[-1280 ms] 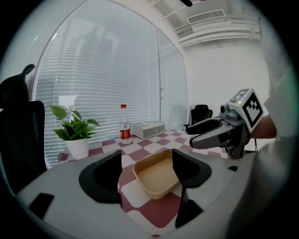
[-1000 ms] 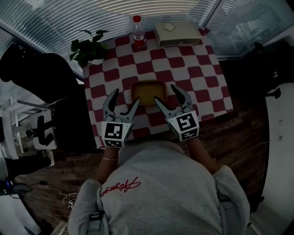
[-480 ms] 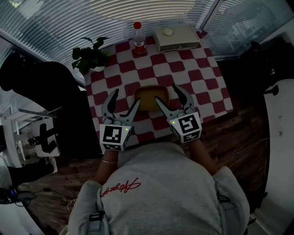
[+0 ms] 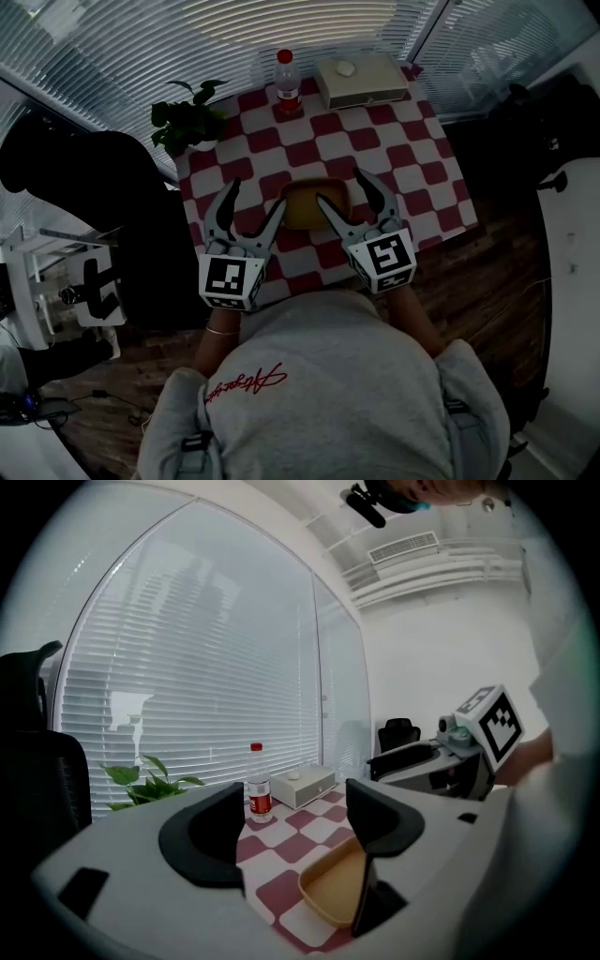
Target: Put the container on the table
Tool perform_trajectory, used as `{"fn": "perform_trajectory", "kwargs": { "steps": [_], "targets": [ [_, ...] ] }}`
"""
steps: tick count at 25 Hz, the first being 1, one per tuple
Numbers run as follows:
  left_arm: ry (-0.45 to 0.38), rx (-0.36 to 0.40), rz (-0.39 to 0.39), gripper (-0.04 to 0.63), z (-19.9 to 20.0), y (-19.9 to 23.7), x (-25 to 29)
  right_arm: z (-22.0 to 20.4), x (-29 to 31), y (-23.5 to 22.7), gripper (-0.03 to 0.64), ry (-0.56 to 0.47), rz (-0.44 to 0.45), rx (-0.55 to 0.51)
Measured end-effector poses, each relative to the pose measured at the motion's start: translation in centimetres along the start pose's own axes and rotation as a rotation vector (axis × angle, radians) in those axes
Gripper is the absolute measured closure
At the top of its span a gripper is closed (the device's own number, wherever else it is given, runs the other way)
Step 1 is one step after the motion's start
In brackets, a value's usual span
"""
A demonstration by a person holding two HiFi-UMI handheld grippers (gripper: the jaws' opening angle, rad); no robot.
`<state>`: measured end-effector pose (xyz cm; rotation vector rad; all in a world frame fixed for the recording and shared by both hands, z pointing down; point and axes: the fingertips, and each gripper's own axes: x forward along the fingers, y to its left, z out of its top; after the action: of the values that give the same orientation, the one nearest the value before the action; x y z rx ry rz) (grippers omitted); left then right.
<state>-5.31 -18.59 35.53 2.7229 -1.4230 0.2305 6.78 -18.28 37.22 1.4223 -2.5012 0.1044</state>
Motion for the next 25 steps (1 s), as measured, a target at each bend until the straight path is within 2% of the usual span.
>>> {"fn": "perform_trajectory", "kwargs": {
  "steps": [20, 25],
  "targets": [
    [-0.068, 0.019, -0.050, 0.264, 2.8, 1.4, -1.3, 4.7, -0.2, 1.9, 0.308, -0.095, -0.017, -0.017],
    [-0.083, 0.013, -0.041, 0.264, 3.3, 2.0, -1.8, 5.7, -0.3, 2.3, 0.308, -0.113, -0.021, -0.019]
  ]
}}
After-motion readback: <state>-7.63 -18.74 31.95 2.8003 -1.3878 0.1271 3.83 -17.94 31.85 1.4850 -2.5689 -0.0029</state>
